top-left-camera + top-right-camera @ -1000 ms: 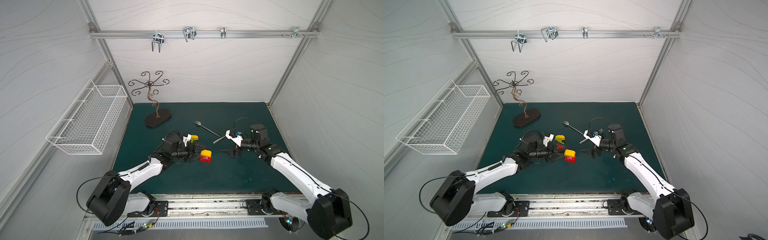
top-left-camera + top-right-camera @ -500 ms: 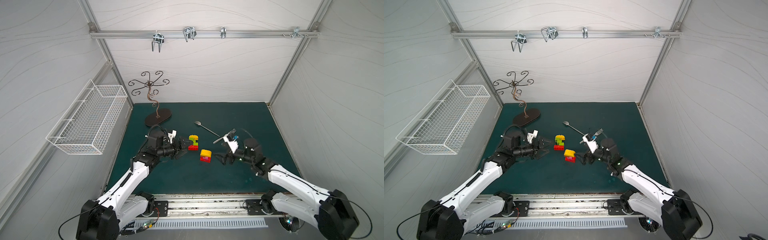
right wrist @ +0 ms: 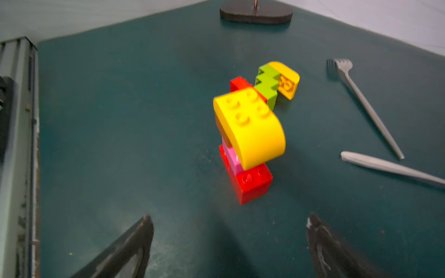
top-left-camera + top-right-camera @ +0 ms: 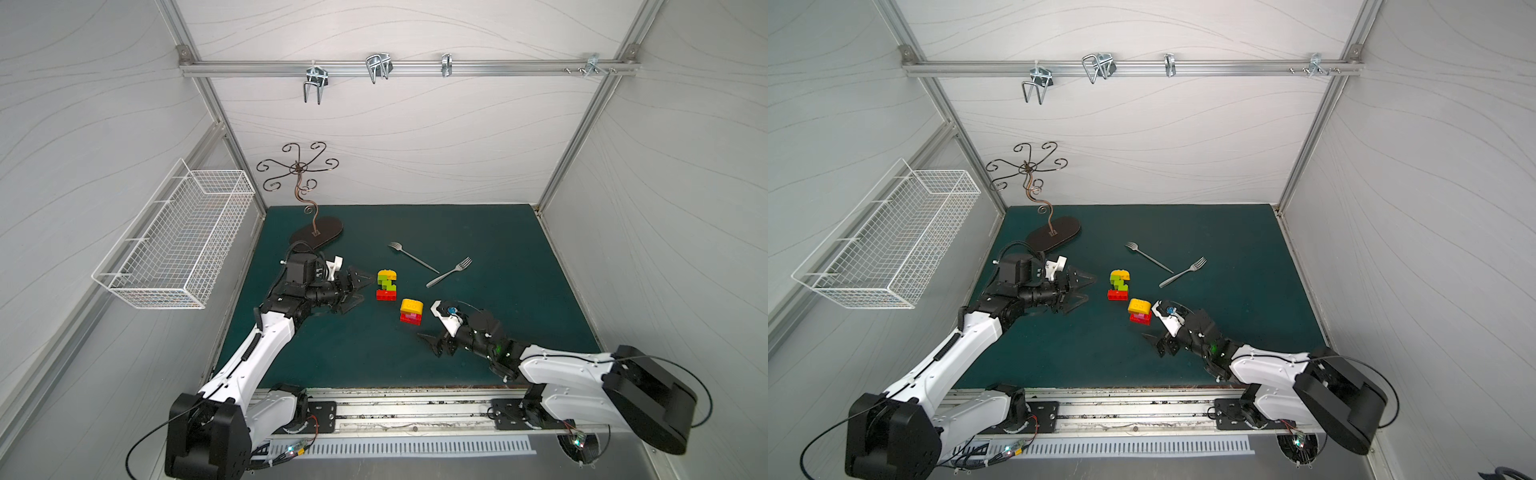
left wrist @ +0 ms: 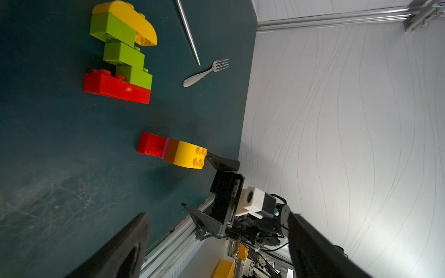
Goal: Assemble the letter s with lego
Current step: Adjust the lego brick at the center of the board.
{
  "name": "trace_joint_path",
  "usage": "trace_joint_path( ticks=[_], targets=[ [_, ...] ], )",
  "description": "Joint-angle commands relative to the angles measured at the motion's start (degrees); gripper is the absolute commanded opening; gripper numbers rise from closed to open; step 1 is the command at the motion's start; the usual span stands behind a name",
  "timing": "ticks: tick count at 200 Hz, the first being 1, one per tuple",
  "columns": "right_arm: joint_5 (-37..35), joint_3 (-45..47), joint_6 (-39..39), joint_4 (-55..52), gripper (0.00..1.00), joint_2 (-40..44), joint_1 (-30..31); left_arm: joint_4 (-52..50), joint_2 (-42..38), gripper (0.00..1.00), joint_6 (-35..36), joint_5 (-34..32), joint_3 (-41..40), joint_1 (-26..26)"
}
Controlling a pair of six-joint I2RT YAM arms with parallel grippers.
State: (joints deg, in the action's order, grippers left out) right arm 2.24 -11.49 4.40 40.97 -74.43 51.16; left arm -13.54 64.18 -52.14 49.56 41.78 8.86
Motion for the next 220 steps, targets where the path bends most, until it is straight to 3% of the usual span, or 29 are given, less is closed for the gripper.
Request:
trace_joint_path(
  ticks=[1, 37, 115, 163, 220],
  targets=[
    [0.9, 1.1, 3.0, 13.9, 0.99, -8.4, 0.2, 1.9, 1.2, 0.92, 1.8, 1.9, 4.0, -0.7],
    [3.0, 1.3, 4.5, 38.7, 0.99, -28.6, -2.2, 1.7, 2.1, 0.91, 2.2, 1.9, 4.4, -1.7],
    [11.6, -1.8, 8.2, 38.4, 0.98, -32.4, -8.3, 2.0, 3.4, 0.91, 2.8, 1.9, 4.3, -2.6],
    [21.1, -4.0, 7.8, 38.4, 0.79, -36.8, -9.4, 1.6, 3.5, 0.9, 3.1, 2.2, 4.7, -2.6],
    [20.4, -5.3, 7.6, 38.4, 0.68, -39.6, -9.6, 1.8, 3.3, 0.89, 3.0, 2.3, 4.4, -2.7]
  ],
)
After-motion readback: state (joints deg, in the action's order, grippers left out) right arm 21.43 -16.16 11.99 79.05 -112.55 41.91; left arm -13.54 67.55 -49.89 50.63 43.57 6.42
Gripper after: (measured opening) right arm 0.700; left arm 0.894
